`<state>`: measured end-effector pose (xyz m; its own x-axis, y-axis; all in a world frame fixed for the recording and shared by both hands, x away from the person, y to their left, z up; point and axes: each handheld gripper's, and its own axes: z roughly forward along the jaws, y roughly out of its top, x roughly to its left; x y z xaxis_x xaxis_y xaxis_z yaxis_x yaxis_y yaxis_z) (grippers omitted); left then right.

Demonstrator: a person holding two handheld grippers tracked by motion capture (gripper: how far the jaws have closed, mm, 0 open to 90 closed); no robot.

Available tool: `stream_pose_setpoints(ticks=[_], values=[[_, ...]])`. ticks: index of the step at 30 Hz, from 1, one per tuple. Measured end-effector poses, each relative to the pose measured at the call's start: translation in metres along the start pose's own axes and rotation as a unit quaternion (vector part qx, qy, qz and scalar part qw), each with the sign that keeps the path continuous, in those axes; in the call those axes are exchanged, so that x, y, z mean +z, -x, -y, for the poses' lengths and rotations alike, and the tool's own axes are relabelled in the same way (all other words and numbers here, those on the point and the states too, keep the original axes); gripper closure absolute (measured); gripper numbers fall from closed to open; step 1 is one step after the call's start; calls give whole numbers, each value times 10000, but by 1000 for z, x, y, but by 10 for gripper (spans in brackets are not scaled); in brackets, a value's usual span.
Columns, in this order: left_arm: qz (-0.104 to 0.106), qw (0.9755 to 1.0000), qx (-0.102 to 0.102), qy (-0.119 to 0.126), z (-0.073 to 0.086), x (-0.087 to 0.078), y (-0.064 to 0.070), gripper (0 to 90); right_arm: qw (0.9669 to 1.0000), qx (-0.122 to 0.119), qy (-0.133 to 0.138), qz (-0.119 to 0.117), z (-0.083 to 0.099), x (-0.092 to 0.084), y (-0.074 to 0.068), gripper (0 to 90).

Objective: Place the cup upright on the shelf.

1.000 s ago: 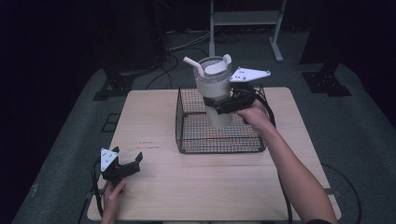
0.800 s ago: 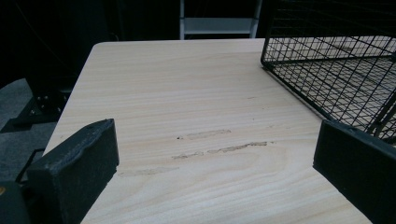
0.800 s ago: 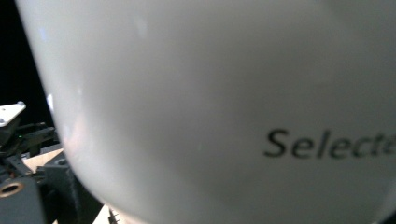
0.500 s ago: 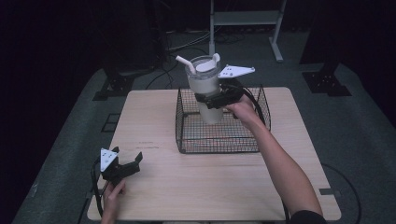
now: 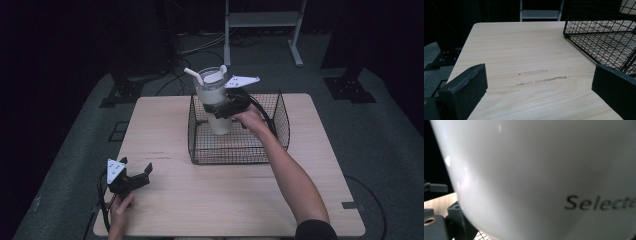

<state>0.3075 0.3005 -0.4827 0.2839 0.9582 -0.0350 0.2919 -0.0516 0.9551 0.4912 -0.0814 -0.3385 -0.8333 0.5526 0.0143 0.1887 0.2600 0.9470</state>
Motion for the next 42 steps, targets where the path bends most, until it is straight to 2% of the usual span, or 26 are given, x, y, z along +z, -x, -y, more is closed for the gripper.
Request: stream_pose_setpoints(ticks=[7, 10, 13, 15, 19, 25, 31, 32, 36, 42], values=[[2, 10000, -5, 3, 0, 0, 0, 0, 9997, 29, -213, -69, 12, 17, 5, 39], [3, 10000, -9, 9, 0, 0, 0, 0, 9992, 29, -393, -91, 20, 25, 7, 39], [2, 10000, -6, 8, 0, 0, 0, 0, 9989, 6, -448, -108, 23, 28, 8, 39], [4, 10000, -7, 7, 0, 0, 0, 0, 9987, 77, -487, -146, 27, 33, 10, 39], [6, 10000, -7, 9, 0, 0, 0, 0, 9986, 52, -510, -95, 29, 36, 11, 39], [15, 10000, -8, 12, 0, 0, 0, 0, 9979, 158, -610, -151, 36, 42, 14, 38], [13, 10000, -29, 30, 0, 0, 0, 0, 9973, 110, -715, -120, 44, 52, 14, 36], [20, 10000, -26, 33, 0, 0, 0, 0, 9971, 112, -740, -171, 47, 54, 14, 36], [23, 10000, -30, 37, 0, 0, 0, 0, 9963, -18, -844, -160, 51, 57, 12, 36], [22, 10000, -20, 33, 0, 0, 0, 0, 9965, -74, -808, -193, 53, 55, 12, 36]])
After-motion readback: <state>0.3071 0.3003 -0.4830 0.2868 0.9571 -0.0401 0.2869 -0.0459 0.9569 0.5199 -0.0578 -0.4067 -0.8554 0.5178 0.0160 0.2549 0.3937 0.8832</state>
